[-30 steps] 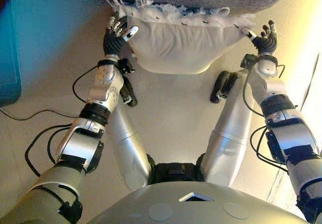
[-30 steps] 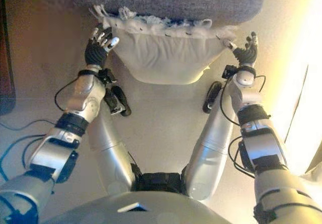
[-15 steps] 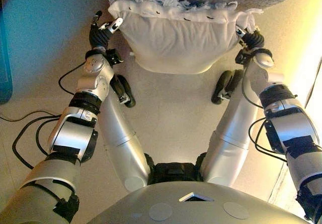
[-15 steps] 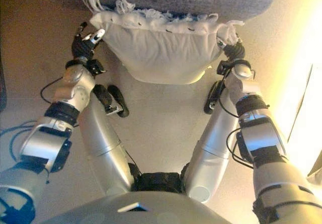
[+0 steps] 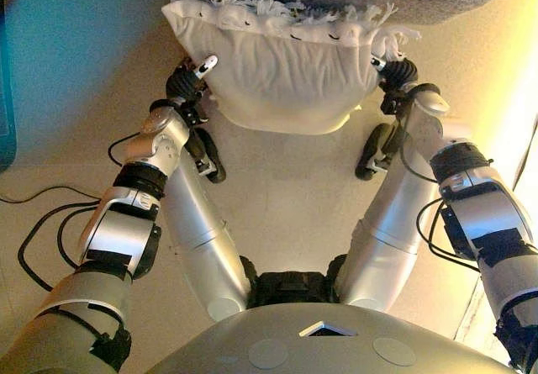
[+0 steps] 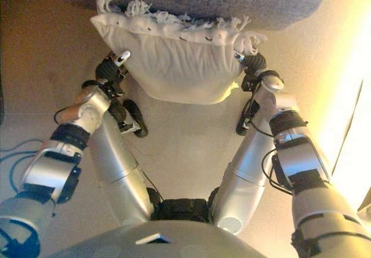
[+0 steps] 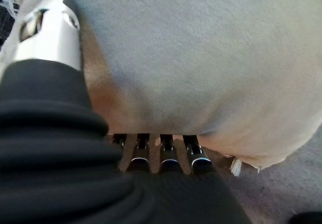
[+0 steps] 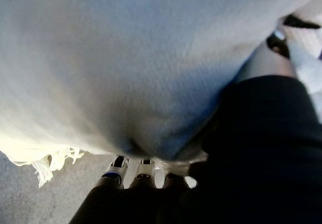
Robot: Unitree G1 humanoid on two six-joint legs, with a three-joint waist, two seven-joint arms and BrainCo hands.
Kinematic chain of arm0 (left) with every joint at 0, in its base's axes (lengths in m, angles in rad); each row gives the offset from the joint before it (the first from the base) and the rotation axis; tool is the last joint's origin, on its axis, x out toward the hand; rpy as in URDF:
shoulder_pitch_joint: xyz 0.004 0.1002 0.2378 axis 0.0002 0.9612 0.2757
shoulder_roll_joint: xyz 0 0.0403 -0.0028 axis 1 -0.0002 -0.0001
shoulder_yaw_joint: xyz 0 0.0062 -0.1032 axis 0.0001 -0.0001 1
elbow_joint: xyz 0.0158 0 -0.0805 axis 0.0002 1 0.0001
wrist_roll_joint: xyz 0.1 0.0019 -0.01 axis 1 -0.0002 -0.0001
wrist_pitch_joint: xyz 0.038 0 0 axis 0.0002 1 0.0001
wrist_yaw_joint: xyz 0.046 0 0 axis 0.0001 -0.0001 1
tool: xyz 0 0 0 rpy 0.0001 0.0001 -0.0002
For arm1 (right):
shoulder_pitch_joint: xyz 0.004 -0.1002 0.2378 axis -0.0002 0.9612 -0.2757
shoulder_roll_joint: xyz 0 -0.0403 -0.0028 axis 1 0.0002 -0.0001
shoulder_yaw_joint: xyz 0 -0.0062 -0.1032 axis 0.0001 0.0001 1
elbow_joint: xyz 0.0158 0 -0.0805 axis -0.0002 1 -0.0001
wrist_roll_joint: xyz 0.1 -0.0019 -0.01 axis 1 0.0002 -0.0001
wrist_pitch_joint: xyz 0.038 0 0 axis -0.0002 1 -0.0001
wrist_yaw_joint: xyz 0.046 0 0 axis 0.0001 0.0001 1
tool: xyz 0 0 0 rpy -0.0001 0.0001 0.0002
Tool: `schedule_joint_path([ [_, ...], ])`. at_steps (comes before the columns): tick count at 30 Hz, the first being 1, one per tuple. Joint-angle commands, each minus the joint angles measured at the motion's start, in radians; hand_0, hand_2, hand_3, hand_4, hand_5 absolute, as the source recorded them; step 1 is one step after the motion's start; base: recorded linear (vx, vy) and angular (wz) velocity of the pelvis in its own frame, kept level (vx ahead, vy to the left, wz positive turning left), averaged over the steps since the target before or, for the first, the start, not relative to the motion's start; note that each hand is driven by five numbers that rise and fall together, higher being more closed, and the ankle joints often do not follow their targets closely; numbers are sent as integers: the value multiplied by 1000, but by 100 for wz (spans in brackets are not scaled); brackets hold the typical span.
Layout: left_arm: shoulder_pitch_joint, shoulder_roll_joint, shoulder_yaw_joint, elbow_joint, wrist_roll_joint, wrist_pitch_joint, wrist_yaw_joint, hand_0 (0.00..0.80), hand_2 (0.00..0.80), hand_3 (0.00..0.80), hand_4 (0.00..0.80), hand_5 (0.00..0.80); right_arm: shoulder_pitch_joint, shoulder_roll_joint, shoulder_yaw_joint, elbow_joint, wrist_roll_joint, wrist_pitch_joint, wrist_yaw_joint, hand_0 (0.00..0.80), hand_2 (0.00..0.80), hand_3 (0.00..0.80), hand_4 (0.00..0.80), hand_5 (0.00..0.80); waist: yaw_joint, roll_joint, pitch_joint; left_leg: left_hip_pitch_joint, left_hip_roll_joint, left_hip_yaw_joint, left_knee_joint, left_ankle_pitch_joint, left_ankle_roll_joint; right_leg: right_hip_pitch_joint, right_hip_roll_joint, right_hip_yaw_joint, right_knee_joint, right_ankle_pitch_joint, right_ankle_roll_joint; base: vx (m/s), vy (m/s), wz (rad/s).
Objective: Pick up the cushion and take it to the sofa
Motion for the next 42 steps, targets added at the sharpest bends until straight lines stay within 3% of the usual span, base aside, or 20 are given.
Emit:
schedule_joint_path([
  [1, -52, -36, -67, 59, -44, 49, -66, 292, 292, 292, 292, 292, 6, 39, 40, -8, -29, 13, 39, 0, 0, 0, 0, 0, 1, 11, -32, -37, 17, 46, 36, -64, 58, -3, -38, -14, -41, 44, -93, 0, 0, 0],
  [2, -64, -34, -75, 64, -41, 52, -74, 605, 605, 605, 605, 605, 3, 40, 42, -9, -28, 18, 40, 295, 295, 295, 295, 295, -2, 10, -31, -40, 17, 43, 40, -64, 56, -6, -38, -12, -39, 46, -93, 0, 0, 0],
  [3, -75, -33, -84, 66, -45, 49, -73, 800, 800, 800, 800, 800, 2, 41, 45, -9, -22, 21, 35, 759, 759, 759, 759, 759, -3, 9, -31, -40, 17, 42, 41, -63, 56, -5, -38, -11, -40, 48, -94, 0, 0, 0],
  [4, -81, -32, -90, 67, -50, 47, -72, 800, 800, 800, 800, 800, 3, 42, 45, -10, -15, 21, 32, 800, 800, 800, 800, 800, -4, 8, -31, -39, 17, 42, 42, -64, 56, -4, -38, -11, -41, 49, -94, 0, 0, 0],
  [17, -96, -24, -95, 12, -81, 25, -62, 800, 800, 800, 800, 800, 32, 28, 36, -60, -2, 54, 38, 800, 800, 800, 800, 800, -8, -1, -30, -50, 15, 20, 81, -73, 56, -15, -41, 6, -26, 61, -95, 0, 0, 0],
  [23, -82, -30, -84, -11, -82, -40, -103, 800, 800, 800, 800, 800, 54, 28, 12, -100, 35, -8, 20, 800, 800, 800, 800, 800, -8, -3, -46, -21, 16, 34, 22, -62, 51, 16, -44, -10, -72, 67, -91, -9, -1, 0],
  [29, -47, -58, -36, -91, -44, -194, -131, 800, 800, 800, 800, 800, 104, 46, -28, -226, 35, -176, -22, 800, 800, 800, 800, 800, -8, -12, -99, 150, 20, 100, -299, 30, 39, 209, -50, -131, -398, 143, -81, -92, 0, 3],
  [32, 8, -93, -13, -146, 43, -287, -107, 800, 800, 800, 800, 800, 164, 79, -56, -326, -4, -245, -30, 800, 800, 800, 800, 800, -11, -13, -118, 258, 13, 125, -460, 99, 38, 319, -28, -166, -538, 199, -71, -73, 29, -12],
  [36, 83, -118, 1, -268, 111, -352, -62, 800, 800, 800, 800, 800, 257, 107, -89, -455, -41, -302, -61, 800, 800, 800, 800, 800, -7, -21, -134, 452, 2, 139, -724, 213, 33, 500, -4, -199, -748, 279, -55, 10, 19, -8],
  [39, 136, -129, 11, -337, 158, -358, -18, 800, 800, 800, 800, 800, 323, 125, -103, -506, -76, -328, -72, 800, 800, 800, 800, 800, 2, -34, -146, 583, -30, 138, -888, 267, 37, 616, 5, -227, -904, 331, -48, 56, 10, -2],
  [40, 161, -134, 13, -368, 187, -370, 0, 800, 800, 800, 800, 800, 348, 132, -113, -527, -88, -339, -68, 800, 800, 800, 800, 800, 7, -43, -155, 632, -55, 143, -977, 330, 47, 663, 11, -245, -996, 389, -54, 80, 19, -15],
  [42, 206, -135, 32, -418, 209, -356, 22, 800, 800, 800, 800, 800, 376, 137, -126, -568, -110, -318, -65, 800, 800, 800, 800, 800, 15, -58, -181, 747, -89, 164, -1100, 359, 44, 775, 31, -278, -1137, 423, -45, 153, 28, -15],
])
